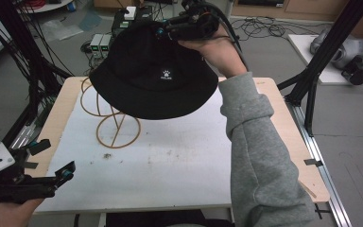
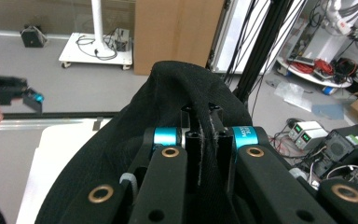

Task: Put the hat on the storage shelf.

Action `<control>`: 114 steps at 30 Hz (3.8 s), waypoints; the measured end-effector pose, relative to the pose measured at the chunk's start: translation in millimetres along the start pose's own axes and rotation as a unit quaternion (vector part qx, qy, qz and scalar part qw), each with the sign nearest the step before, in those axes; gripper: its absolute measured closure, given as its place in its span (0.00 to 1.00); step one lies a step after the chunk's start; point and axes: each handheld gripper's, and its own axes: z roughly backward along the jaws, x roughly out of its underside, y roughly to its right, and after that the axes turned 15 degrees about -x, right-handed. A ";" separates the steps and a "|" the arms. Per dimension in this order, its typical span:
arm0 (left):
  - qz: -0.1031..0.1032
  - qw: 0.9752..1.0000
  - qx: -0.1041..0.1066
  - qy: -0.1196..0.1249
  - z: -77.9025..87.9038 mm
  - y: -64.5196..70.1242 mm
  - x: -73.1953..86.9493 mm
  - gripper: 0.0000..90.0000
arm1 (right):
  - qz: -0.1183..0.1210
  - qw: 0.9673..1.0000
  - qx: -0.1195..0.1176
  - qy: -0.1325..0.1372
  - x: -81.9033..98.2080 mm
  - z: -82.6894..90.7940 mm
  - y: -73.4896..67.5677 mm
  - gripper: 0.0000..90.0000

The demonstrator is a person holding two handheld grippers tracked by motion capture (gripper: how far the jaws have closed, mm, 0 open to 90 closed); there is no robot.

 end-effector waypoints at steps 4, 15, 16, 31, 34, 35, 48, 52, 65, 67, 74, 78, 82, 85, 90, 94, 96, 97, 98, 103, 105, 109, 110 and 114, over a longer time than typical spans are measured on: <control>0.000 1.000 -0.001 0.000 2.3 0.9 0.8 0.02 | -0.001 1.000 0.006 -0.002 -10.0 -14.3 4.7 0.98; -0.002 1.000 -0.004 -0.007 3.7 3.4 4.5 0.02 | 0.007 1.000 0.003 -0.005 -21.6 -51.1 15.5 0.98; 0.002 1.000 0.001 -0.008 4.3 3.8 5.2 0.02 | 0.005 1.000 0.002 -0.005 -22.0 -53.8 17.3 0.98; 0.007 1.000 0.004 -0.001 9.6 1.8 5.0 0.02 | -0.005 1.000 -0.012 0.003 -21.8 -103.5 37.8 0.98; 0.007 1.000 0.001 -0.002 10.2 1.1 4.8 0.02 | -0.009 1.000 -0.015 0.002 -20.7 -112.7 41.4 0.98; 0.008 1.000 0.001 -0.001 10.5 0.9 4.7 0.02 | -0.009 1.000 -0.014 0.001 -20.1 -115.5 42.1 0.98; 0.009 1.000 0.006 0.000 11.4 1.6 3.7 0.02 | -0.012 1.000 -0.020 -0.004 -15.6 -149.3 44.2 0.98; 0.010 1.000 0.004 0.002 12.4 0.7 3.9 0.02 | -0.011 1.000 -0.021 -0.012 -14.0 -157.6 44.3 0.98; 0.010 1.000 0.003 -0.001 11.6 -0.3 4.9 0.02 | -0.028 0.999 -0.033 -0.030 3.3 -185.0 47.6 0.97; 0.009 1.000 0.003 -0.002 11.2 -0.1 5.0 0.02 | -0.033 0.998 -0.037 -0.031 6.3 -187.8 47.9 0.97; 0.010 1.000 0.004 -0.002 10.6 0.4 5.3 0.02 | -0.043 0.997 -0.057 -0.035 12.5 -194.0 45.1 0.96; 0.009 1.000 0.005 -0.004 10.4 1.3 5.1 0.02 | -0.050 0.996 -0.062 -0.046 18.7 -199.9 45.2 0.95; 0.009 1.000 0.004 -0.004 10.8 0.8 5.3 0.02 | -0.054 0.996 -0.063 -0.045 22.0 -201.4 46.4 0.95; 0.010 1.000 0.004 -0.003 11.1 0.2 5.2 0.02 | -0.052 0.996 -0.061 -0.047 21.4 -201.0 45.8 0.94; 0.009 1.000 0.003 -0.004 11.2 0.1 5.3 0.02 | -0.053 0.996 -0.058 -0.046 21.3 -199.8 46.0 0.92; 0.009 1.000 0.003 -0.004 11.1 0.4 5.3 0.02 | -0.054 0.996 -0.056 -0.043 21.2 -200.1 45.4 0.89; 0.009 1.000 0.003 -0.004 11.0 0.6 5.4 0.02 | -0.055 0.996 -0.058 -0.041 21.3 -200.1 45.5 0.85; 0.009 1.000 0.003 -0.004 10.9 0.5 5.4 0.02 | -0.055 0.996 -0.058 -0.041 21.3 -200.1 45.5 0.85; 0.009 1.000 0.003 -0.004 10.9 0.6 5.4 0.02 | -0.056 0.996 -0.057 -0.040 21.4 -200.2 45.5 0.80; 0.009 1.000 0.003 -0.004 10.6 0.1 5.6 0.02 | -0.085 0.995 -0.050 -0.031 23.4 -200.3 49.2 0.46; 0.009 1.000 0.003 -0.004 10.3 0.4 5.5 0.02 | -0.095 0.994 -0.045 -0.025 24.2 -200.1 50.6 0.35; 0.009 1.000 0.003 -0.005 10.2 0.7 5.5 0.02 | -0.110 0.993 -0.036 -0.016 25.7 -199.6 52.6 0.12; 0.009 1.000 0.003 -0.005 10.1 0.7 5.6 0.02 | -0.112 0.993 -0.031 -0.013 25.9 -198.8 52.9 0.12; 0.010 1.000 0.001 -0.004 10.7 -0.1 5.5 0.02 | -0.122 0.992 -0.025 0.000 25.5 -196.0 54.2 0.12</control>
